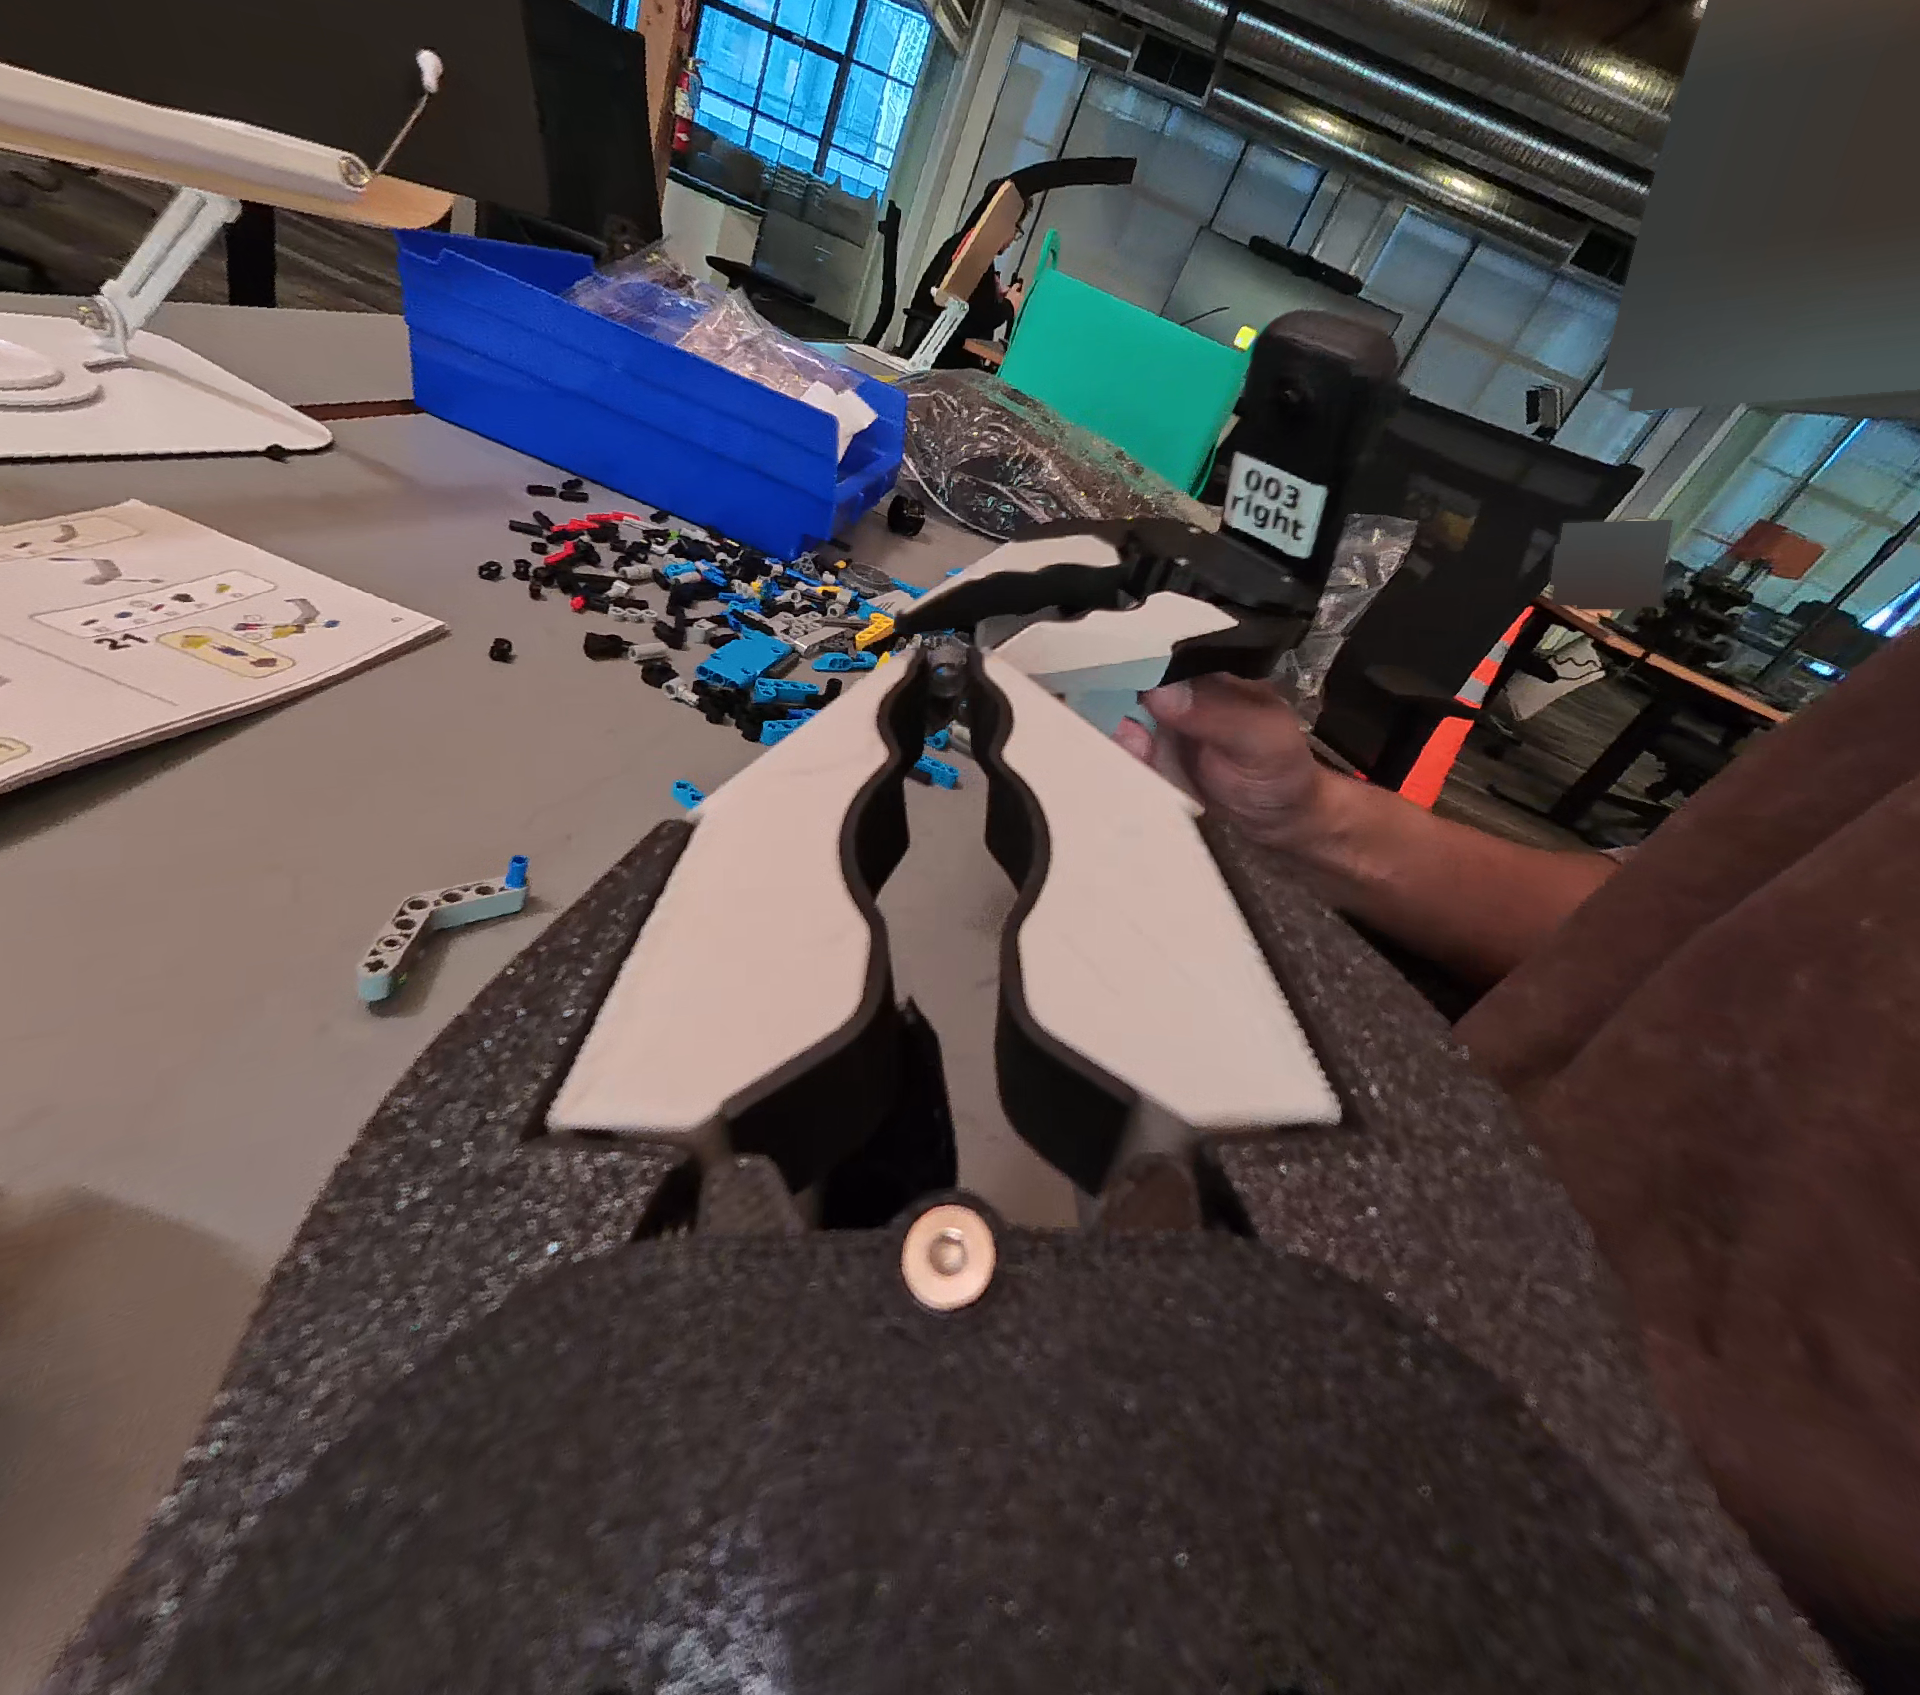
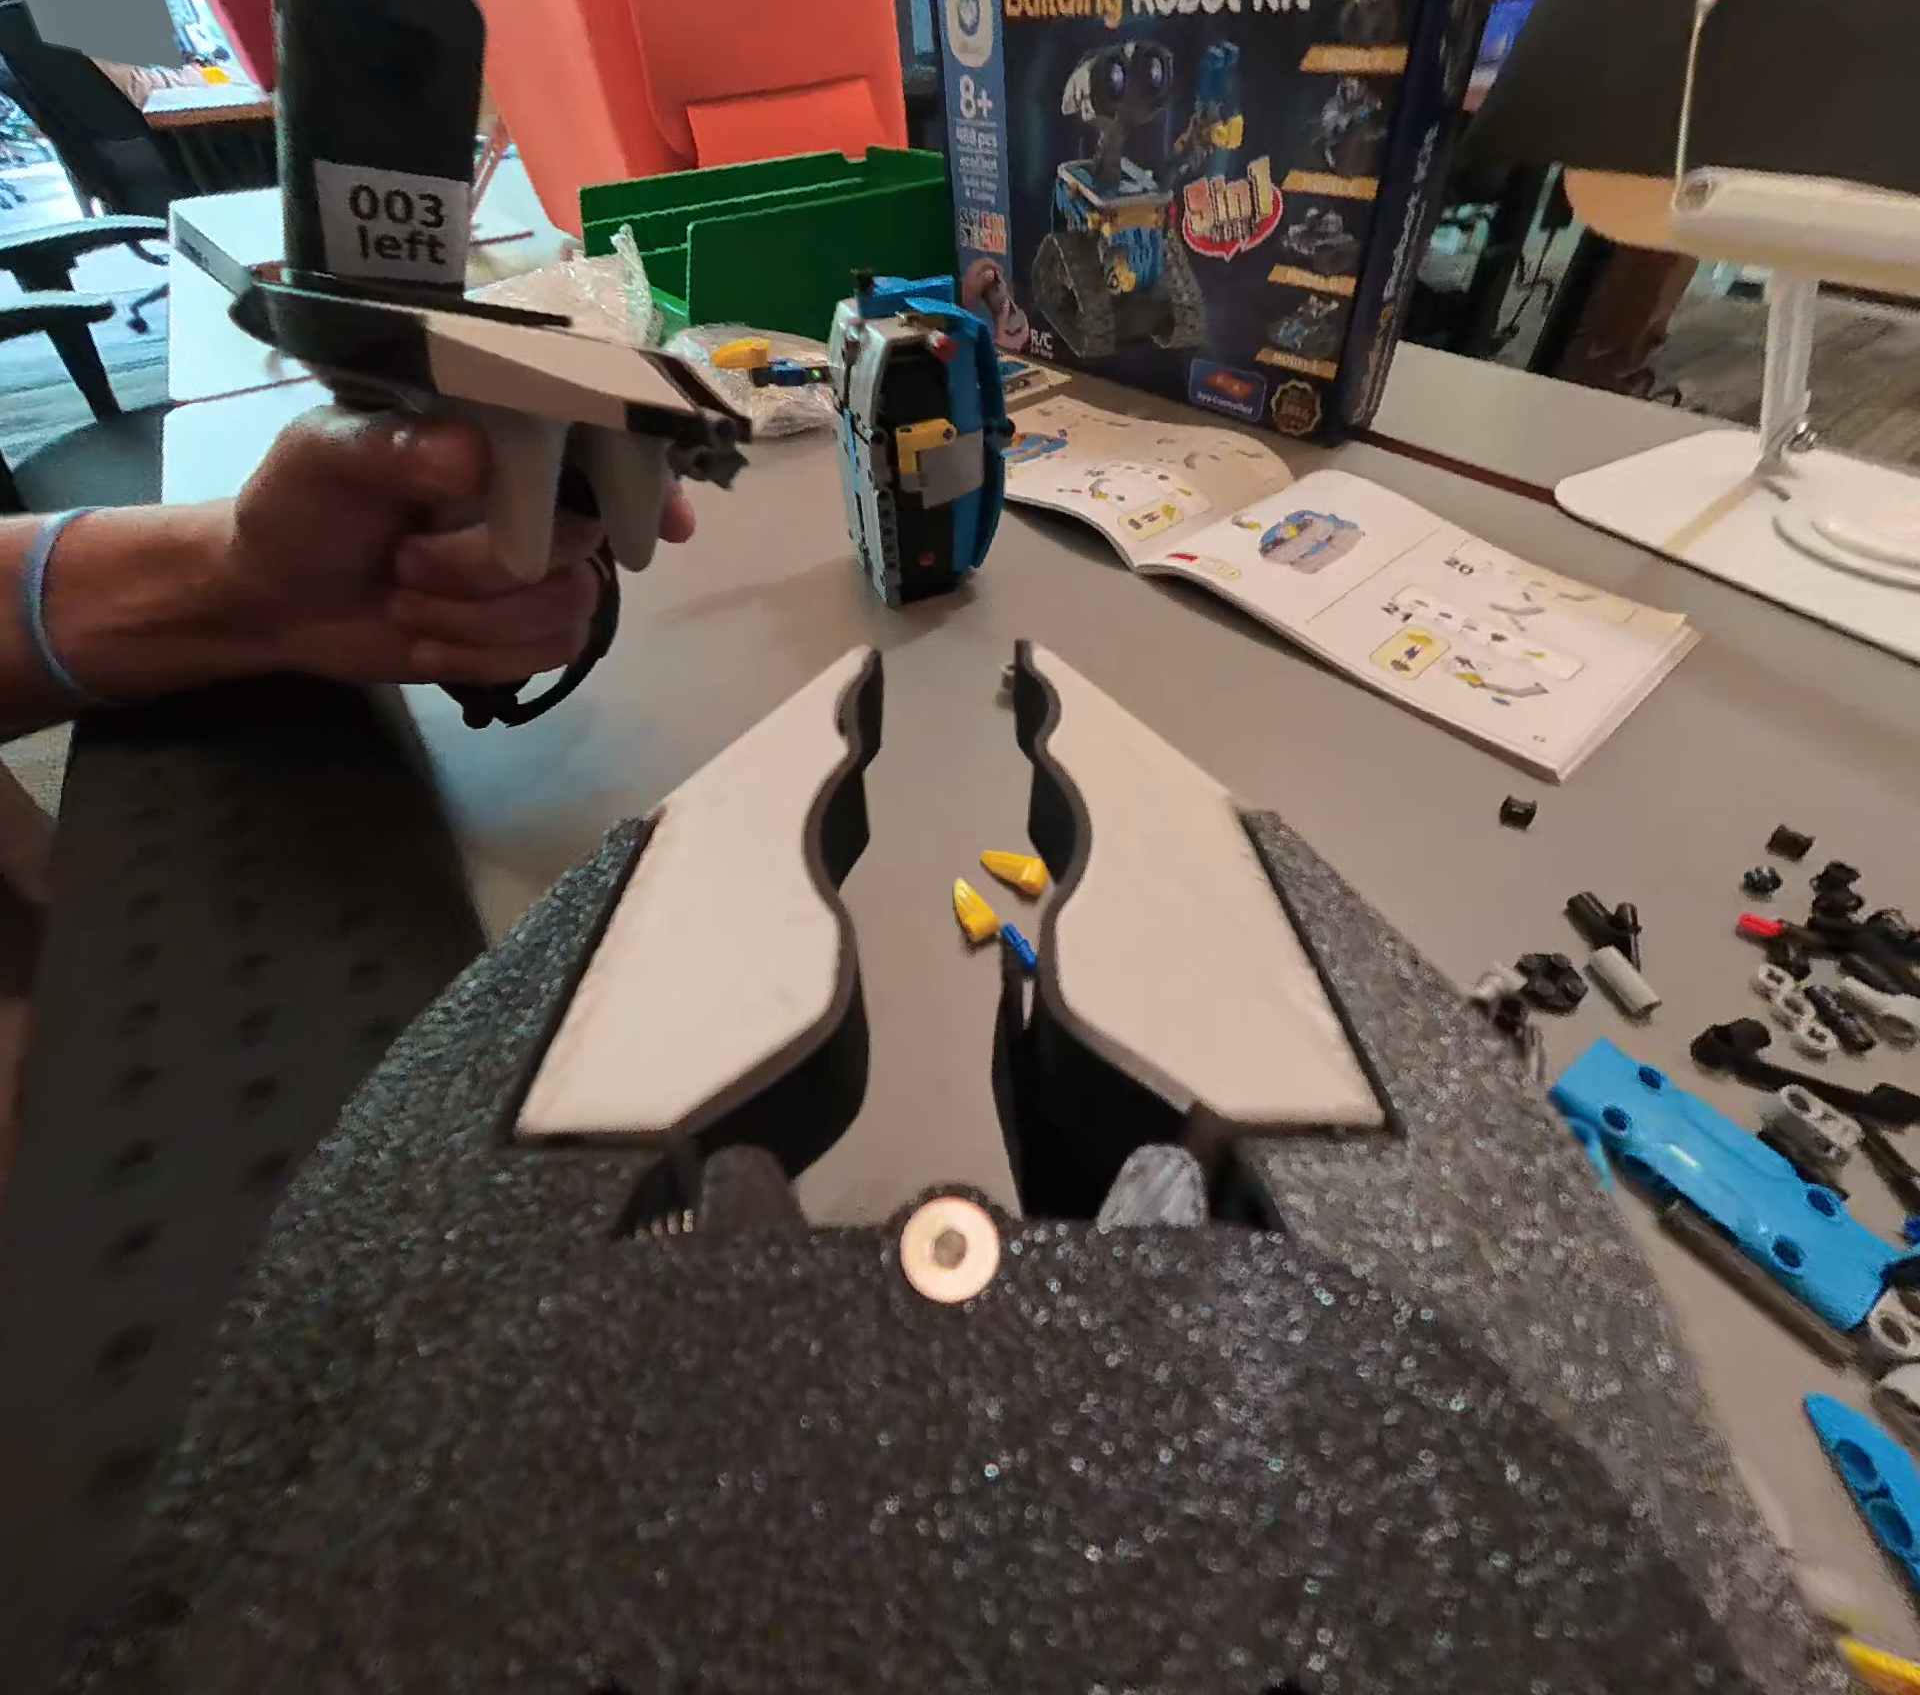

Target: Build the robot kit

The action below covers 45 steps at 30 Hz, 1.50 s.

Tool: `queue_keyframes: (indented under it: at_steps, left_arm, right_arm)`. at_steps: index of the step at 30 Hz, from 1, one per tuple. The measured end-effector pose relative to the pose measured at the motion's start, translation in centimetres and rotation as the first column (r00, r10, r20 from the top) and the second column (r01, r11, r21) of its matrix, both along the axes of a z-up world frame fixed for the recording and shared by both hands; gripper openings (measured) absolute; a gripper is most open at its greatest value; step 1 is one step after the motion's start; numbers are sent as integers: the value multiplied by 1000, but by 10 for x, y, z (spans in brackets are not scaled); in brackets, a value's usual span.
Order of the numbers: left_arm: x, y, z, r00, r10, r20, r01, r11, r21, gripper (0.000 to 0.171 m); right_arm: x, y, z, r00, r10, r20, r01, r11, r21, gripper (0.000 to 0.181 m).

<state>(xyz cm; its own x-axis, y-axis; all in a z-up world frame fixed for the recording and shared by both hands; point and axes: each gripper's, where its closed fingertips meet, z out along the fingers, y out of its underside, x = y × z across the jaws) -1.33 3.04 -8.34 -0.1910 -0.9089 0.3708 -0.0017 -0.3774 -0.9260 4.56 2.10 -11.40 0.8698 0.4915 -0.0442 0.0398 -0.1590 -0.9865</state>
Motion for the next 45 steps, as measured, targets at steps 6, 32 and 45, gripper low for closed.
queue_keyframes:
  at_steps: [6,32,45]
  left_arm:
    - [-5,6,8,998,-33,58,40,992,-121,7]
    - [-6,8,7,999,-4,45,8,996,-88,7]
    - [-10,10,0,999,38,-1,-38,999,-4,7]
  right_arm:
    - [-2,-4,-2,985,75,-157,-90,992,-90,20]
    - [37,-2,-9,999,-34,20,36,992,-120,16]
    - [13,4,-95,891,343,298,-134,825,-549,25]
